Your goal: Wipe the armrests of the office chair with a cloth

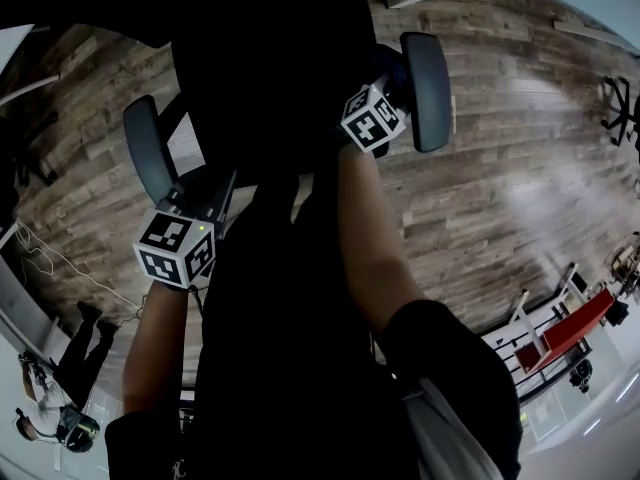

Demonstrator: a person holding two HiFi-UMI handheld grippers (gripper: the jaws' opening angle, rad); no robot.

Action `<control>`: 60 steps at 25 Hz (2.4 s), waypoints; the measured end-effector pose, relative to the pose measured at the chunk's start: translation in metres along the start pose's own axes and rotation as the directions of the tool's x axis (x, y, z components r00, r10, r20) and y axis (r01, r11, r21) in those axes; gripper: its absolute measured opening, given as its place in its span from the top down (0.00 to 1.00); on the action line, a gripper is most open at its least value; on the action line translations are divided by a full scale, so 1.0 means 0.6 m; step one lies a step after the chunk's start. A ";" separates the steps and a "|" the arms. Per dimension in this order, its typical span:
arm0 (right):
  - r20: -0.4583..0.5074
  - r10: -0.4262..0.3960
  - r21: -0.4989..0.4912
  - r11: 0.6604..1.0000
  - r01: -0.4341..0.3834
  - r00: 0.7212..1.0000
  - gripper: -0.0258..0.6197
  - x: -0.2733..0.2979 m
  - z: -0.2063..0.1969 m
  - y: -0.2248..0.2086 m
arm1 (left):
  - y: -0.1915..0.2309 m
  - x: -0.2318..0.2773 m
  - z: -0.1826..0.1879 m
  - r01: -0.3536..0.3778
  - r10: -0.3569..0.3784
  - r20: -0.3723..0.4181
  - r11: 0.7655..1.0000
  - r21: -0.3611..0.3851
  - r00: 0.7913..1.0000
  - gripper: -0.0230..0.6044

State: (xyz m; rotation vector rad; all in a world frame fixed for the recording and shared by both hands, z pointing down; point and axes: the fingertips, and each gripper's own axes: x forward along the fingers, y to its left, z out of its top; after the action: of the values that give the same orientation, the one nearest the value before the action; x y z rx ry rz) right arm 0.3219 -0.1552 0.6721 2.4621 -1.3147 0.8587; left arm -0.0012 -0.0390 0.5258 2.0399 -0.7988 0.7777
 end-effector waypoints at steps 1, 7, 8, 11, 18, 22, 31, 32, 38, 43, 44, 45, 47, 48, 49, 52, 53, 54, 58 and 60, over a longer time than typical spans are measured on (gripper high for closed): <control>-0.004 0.005 -0.016 1.000 -0.005 1.000 0.84 0.006 -0.002 0.003 | 0.001 0.000 0.001 -0.002 0.002 0.001 1.000 -0.003 1.000 0.95; -0.089 0.017 -0.046 0.999 -0.022 0.996 0.84 0.059 -0.047 0.017 | -0.012 0.016 -0.007 0.002 -0.001 -0.029 1.000 0.006 1.000 0.95; -0.111 0.019 -0.034 0.999 -0.023 0.994 0.84 0.069 -0.058 0.016 | -0.016 0.017 -0.009 0.002 -0.002 -0.033 1.000 0.009 0.999 0.95; -0.168 0.023 -0.006 1.000 -0.025 0.986 0.83 0.088 -0.087 0.008 | -0.018 0.017 -0.017 -0.002 0.003 -0.042 1.000 0.010 0.999 0.95; -0.167 0.006 0.021 1.000 -0.003 0.986 0.82 0.062 -0.091 -0.026 | -0.023 0.016 -0.020 -0.004 0.006 -0.046 1.000 0.027 0.999 0.95; -0.107 -0.028 0.136 0.990 0.043 0.994 0.82 0.026 -0.070 -0.066 | -0.038 0.007 0.005 -0.011 0.012 -0.005 0.996 0.085 1.000 0.95; -0.111 0.070 0.066 0.996 -0.063 0.991 0.82 -0.113 -0.066 -0.038 | -0.070 -0.021 0.047 0.011 -0.017 0.042 0.990 0.143 0.999 0.95; -0.115 0.103 0.035 0.994 -0.099 0.988 0.82 -0.128 -0.062 -0.033 | -0.075 -0.017 0.054 0.021 -0.029 0.048 0.988 0.155 0.998 0.95; -0.176 0.352 -0.223 0.895 -0.385 0.919 0.83 -0.237 -0.015 0.011 | -0.102 0.000 0.086 0.086 -0.106 0.093 0.977 0.193 0.990 0.95; -0.166 0.422 -0.368 0.812 -0.453 0.891 0.83 -0.301 0.079 -0.029 | -0.118 0.027 0.092 0.144 -0.165 0.089 0.968 0.205 0.982 0.95; -0.169 0.436 -0.382 0.798 -0.466 0.884 0.83 -0.309 0.095 -0.039 | -0.118 0.034 0.093 0.153 -0.173 0.085 0.967 0.204 0.981 0.95; -0.168 0.448 -0.394 0.786 -0.477 0.878 0.83 -0.314 0.112 -0.048 | -0.118 0.041 0.096 0.157 -0.176 0.081 0.966 0.206 0.981 0.95; -0.161 0.468 -0.404 0.772 -0.491 0.869 0.83 -0.313 0.150 -0.068 | -0.118 0.056 0.108 0.151 -0.170 0.075 0.964 0.218 0.983 0.95; -0.157 0.477 -0.401 0.770 -0.497 0.865 0.83 -0.309 0.167 -0.080 | -0.121 0.062 0.116 0.144 -0.164 0.076 0.964 0.224 0.984 0.95; -0.153 0.483 -0.398 0.769 -0.501 0.862 0.83 -0.304 0.183 -0.094 | -0.126 0.067 0.125 0.136 -0.158 0.082 0.965 0.226 0.984 0.95; -0.148 0.494 -0.408 0.759 -0.508 0.857 0.83 -0.279 0.220 -0.132 | -0.141 0.082 0.148 0.112 -0.136 0.113 0.974 0.196 0.984 0.95; -0.154 0.505 -0.413 0.748 -0.520 0.849 0.83 -0.266 0.229 -0.142 | -0.147 0.091 0.154 0.105 -0.128 0.118 0.978 0.181 0.985 0.95; -0.165 0.522 -0.418 0.732 -0.538 0.837 0.83 -0.252 0.237 -0.150 | -0.155 0.103 0.161 0.098 -0.119 0.119 0.981 0.168 0.986 0.95; -0.249 0.599 -0.432 0.634 -0.641 0.761 0.83 -0.188 0.252 -0.182 | -0.201 0.166 0.191 0.054 -0.070 0.122 0.990 0.130 0.990 0.95; -0.288 0.645 -0.432 0.573 -0.697 0.708 0.83 -0.157 0.260 -0.195 | -0.233 0.202 0.207 0.038 -0.053 0.129 0.993 0.112 0.990 0.95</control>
State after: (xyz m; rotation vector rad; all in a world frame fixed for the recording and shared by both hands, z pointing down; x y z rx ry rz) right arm 0.4379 -0.0929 0.5003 1.4537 -2.1599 0.6138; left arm 0.2084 -0.1066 0.4921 2.2182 -0.7947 0.6798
